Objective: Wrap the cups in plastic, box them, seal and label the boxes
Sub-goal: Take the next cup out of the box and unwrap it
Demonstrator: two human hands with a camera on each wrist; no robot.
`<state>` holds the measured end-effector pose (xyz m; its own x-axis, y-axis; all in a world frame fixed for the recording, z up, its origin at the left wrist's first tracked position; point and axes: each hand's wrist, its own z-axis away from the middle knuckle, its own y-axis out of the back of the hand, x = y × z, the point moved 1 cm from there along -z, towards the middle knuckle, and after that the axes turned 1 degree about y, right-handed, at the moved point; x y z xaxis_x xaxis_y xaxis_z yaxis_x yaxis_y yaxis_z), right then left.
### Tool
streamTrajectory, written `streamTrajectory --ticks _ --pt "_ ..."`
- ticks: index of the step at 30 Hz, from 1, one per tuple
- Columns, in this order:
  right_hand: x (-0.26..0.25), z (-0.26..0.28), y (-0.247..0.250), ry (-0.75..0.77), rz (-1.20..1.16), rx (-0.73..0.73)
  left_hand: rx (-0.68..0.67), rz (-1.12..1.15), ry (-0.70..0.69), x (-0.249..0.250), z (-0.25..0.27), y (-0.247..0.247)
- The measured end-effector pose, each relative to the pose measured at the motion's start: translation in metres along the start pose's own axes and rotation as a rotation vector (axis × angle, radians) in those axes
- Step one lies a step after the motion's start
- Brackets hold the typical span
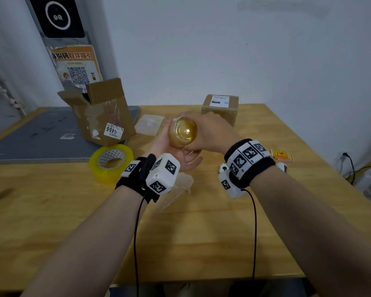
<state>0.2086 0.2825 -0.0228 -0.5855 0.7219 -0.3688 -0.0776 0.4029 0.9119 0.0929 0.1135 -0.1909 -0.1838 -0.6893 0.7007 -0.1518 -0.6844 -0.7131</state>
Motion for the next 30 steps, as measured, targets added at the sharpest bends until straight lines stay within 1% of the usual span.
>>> streamTrajectory --ticks 1,2,3,4,5,6,8,9,10,11,12,13,14,16,18,19,22,25,26,30 --pt "0.013 -0.007 -0.005 0.008 0.033 0.044 0.125 -0.069 0.242 0.019 0.084 -0.076" --pt "0.019 -0.008 -0.005 0.017 0.036 0.073 0.239 -0.188 0.377 0.025 0.112 -0.103" --pt "0.024 -0.010 -0.004 -0.007 0.016 0.073 0.208 -0.246 0.351 0.025 0.120 -0.100" --pt "0.030 -0.013 -0.002 -0.036 -0.012 0.076 0.157 -0.326 0.361 0.029 0.124 -0.100" --pt "0.029 -0.011 0.002 -0.057 -0.042 0.077 0.234 -0.352 0.417 0.028 0.118 -0.102" --pt "0.032 -0.011 0.004 -0.080 -0.059 0.080 0.311 -0.418 0.440 0.032 0.121 -0.096" --pt "0.039 -0.013 0.007 -0.142 -0.071 0.024 0.366 -0.552 0.355 0.038 0.115 -0.088" --pt "0.042 -0.012 0.008 -0.172 -0.090 -0.013 0.381 -0.672 0.267 0.041 0.114 -0.086" --pt "0.045 -0.013 0.008 -0.192 -0.110 -0.044 0.405 -0.717 0.159 0.045 0.114 -0.080" --pt "0.046 -0.012 0.008 -0.209 -0.141 -0.064 0.389 -0.835 0.081 0.045 0.114 -0.080" --pt "0.048 -0.013 0.007 -0.213 -0.171 -0.085 0.330 -0.964 0.032 0.043 0.112 -0.079" --pt "0.047 -0.011 0.005 -0.213 -0.194 -0.099 0.233 -1.049 0.024 0.038 0.110 -0.079" --pt "0.047 -0.011 0.003 -0.210 -0.224 -0.109 0.158 -1.089 0.017 0.033 0.109 -0.080" --pt "0.048 -0.012 -0.003 -0.197 -0.269 -0.110 0.059 -1.105 -0.022 0.025 0.110 -0.086" --pt "0.049 -0.014 -0.009 -0.178 -0.288 -0.081 -0.037 -1.093 -0.095 0.019 0.110 -0.095" --pt "0.049 -0.013 -0.011 -0.162 -0.280 -0.055 -0.047 -1.095 -0.132 0.018 0.111 -0.100" --pt "0.056 -0.013 -0.017 -0.115 -0.280 -0.025 0.008 -1.069 -0.188 0.015 0.110 -0.101" --pt "0.063 -0.015 -0.021 -0.090 -0.310 -0.024 0.142 -1.006 -0.206 0.009 0.105 -0.096" --pt "0.065 -0.017 -0.023 -0.084 -0.310 -0.020 0.167 -0.985 -0.206 0.008 0.103 -0.094" --pt "0.069 -0.020 -0.027 -0.039 -0.320 0.002 0.209 -0.968 -0.232 0.009 0.099 -0.092"
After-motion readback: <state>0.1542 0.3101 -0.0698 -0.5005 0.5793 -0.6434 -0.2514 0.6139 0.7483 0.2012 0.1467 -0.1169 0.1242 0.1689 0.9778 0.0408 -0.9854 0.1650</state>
